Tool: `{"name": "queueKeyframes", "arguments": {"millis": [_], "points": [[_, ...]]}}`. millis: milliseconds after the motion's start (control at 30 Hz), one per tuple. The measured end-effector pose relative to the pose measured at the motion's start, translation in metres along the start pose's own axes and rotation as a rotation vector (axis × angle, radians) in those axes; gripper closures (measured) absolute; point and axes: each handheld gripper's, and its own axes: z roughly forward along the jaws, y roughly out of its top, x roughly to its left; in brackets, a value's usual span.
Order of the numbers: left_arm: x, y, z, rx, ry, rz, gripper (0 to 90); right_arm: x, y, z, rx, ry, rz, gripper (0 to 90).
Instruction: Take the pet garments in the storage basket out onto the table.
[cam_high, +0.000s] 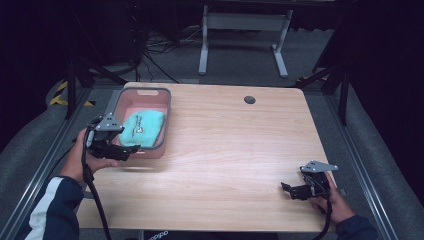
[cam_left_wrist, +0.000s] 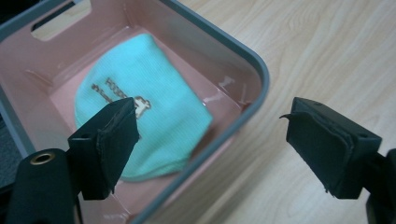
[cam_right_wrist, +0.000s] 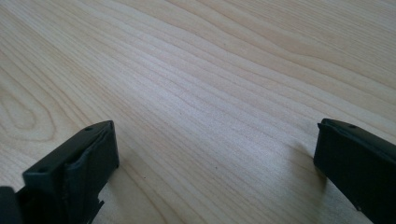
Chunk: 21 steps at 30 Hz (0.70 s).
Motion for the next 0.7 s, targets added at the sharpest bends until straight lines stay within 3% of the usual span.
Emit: {"name": "queueKeyframes", "arguments": {"millis": [267, 433, 700], "points": [[0.017, 0.017, 0.018, 0.037, 0.011, -0.032, 16.6, 0.0, 0.0, 0.0, 0.0, 0.0, 0.0, 0.3], [0.026, 0.025, 0.03, 0.068, 0.006, -0.03, 16.8, 0.0, 0.0, 0.0, 0.0, 0.0, 0.0, 0.3], [0.038, 0.036, 0.066, 0.204, 0.007, -0.031, 17.3, 0.0, 0.0, 0.0, 0.0, 0.001, -0.001, 0.3]]}}
